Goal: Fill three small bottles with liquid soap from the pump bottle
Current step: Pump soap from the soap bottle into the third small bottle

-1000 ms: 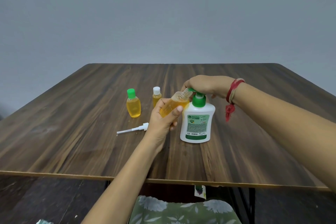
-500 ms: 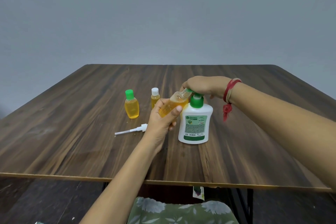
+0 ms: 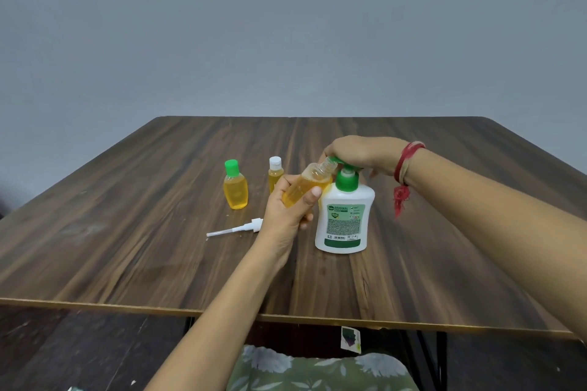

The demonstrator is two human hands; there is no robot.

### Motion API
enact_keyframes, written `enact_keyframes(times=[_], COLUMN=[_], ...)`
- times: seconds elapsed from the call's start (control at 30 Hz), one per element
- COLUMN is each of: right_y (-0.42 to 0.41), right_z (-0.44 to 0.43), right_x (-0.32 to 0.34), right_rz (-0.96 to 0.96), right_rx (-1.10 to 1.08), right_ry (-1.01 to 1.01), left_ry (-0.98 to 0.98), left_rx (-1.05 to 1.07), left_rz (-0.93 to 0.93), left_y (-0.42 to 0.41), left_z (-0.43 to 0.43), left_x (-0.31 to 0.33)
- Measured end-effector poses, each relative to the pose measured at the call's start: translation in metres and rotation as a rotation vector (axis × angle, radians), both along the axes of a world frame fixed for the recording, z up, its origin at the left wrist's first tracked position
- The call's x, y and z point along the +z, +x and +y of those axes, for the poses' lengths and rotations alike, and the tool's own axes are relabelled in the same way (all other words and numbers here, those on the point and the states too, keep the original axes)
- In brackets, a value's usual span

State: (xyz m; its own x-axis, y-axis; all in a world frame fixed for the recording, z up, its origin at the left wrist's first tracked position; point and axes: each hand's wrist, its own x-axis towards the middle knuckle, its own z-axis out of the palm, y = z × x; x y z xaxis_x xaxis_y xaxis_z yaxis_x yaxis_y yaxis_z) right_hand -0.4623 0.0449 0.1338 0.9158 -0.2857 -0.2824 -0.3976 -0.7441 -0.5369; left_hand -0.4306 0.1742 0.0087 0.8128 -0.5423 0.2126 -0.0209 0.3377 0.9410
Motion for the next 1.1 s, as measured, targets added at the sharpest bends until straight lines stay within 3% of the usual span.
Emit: enact_keyframes(times=[0.67, 0.93, 1.03, 1.1], right_y=[-0.011, -0.003, -0.001, -0.008], right_z=[0.000, -0.020, -0.032, -0.035], right_x=[0.008, 0.001, 0.007, 0.022], right_rz=[-0.048, -0.102, -0.241, -0.473], right_rx=[-0.002, -0.002, -0.026, -0.073], right_ry=[0.039, 0.310, 0.397, 0.358], left_ry=[-0.140, -0.286, -0.388, -0.446], left_rx=[-0.056, -0.074, -0.120, -0.146], left_rz=[0.152, 0.287, 0.353, 0.376], left_y=[-0.011, -0.008, -0.004, -0.002], left_z=[-0.001, 0.010, 0.024, 0.037], left_x=[0.006, 0.002, 0.002, 0.000])
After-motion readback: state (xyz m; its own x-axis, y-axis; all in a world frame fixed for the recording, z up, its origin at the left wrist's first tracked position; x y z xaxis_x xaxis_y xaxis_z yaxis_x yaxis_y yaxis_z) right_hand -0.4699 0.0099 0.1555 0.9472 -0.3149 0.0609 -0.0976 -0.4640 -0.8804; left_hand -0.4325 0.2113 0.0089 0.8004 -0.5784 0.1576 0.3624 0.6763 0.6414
